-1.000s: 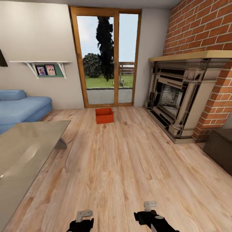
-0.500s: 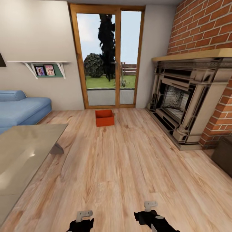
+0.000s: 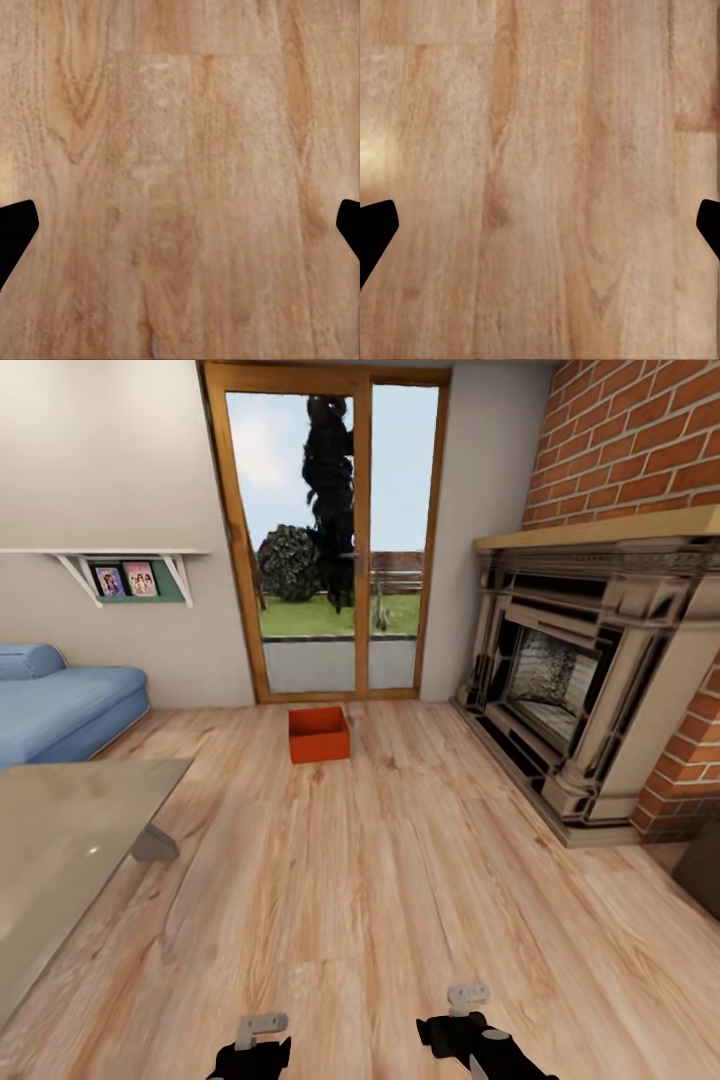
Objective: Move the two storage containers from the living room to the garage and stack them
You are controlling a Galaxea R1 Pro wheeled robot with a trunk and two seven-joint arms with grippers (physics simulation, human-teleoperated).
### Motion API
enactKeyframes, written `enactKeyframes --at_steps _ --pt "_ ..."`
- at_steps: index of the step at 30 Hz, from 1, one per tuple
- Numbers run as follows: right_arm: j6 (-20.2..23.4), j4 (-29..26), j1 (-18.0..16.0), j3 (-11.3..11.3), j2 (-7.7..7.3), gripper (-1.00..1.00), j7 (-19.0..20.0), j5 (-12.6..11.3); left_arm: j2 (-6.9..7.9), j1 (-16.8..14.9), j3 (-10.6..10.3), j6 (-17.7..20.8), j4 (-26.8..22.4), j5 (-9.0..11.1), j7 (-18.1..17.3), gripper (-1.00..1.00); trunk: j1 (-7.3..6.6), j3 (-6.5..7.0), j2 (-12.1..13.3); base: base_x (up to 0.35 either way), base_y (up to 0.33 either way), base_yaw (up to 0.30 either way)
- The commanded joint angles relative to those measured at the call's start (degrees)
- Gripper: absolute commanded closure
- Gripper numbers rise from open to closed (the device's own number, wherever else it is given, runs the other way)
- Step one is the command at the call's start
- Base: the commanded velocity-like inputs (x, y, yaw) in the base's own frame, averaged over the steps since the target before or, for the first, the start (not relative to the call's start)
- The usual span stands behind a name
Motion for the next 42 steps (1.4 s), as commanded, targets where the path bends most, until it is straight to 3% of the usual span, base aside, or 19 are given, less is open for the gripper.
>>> enactKeyframes --at_steps 1,31,42 --pt "0.3 -0.1 0.0 0.1 -0.02 -1.0 0.1 0.3 -0.03 0.0 0.5 -0.2 0.0 -0.5 0.0 -1.0 0.03 -0.05 0.0 0.344 -0.086 0.0" --pt "0.3 -0.1 0.0 0.1 0.03 -1.0 0.1 0.3 -0.03 0.0 0.5 -0.1 0.0 -0.5 0.0 -1.0 0.03 -0.04 0.0 0.344 -0.014 0.001" --pt "0.4 -0.1 0.0 0.1 -0.01 -1.0 0.1 0.3 -0.03 0.0 0.5 0.0 0.0 -0.4 -0.1 -1.0 0.03 0.4 0.0 0.345 0.0 0.175"
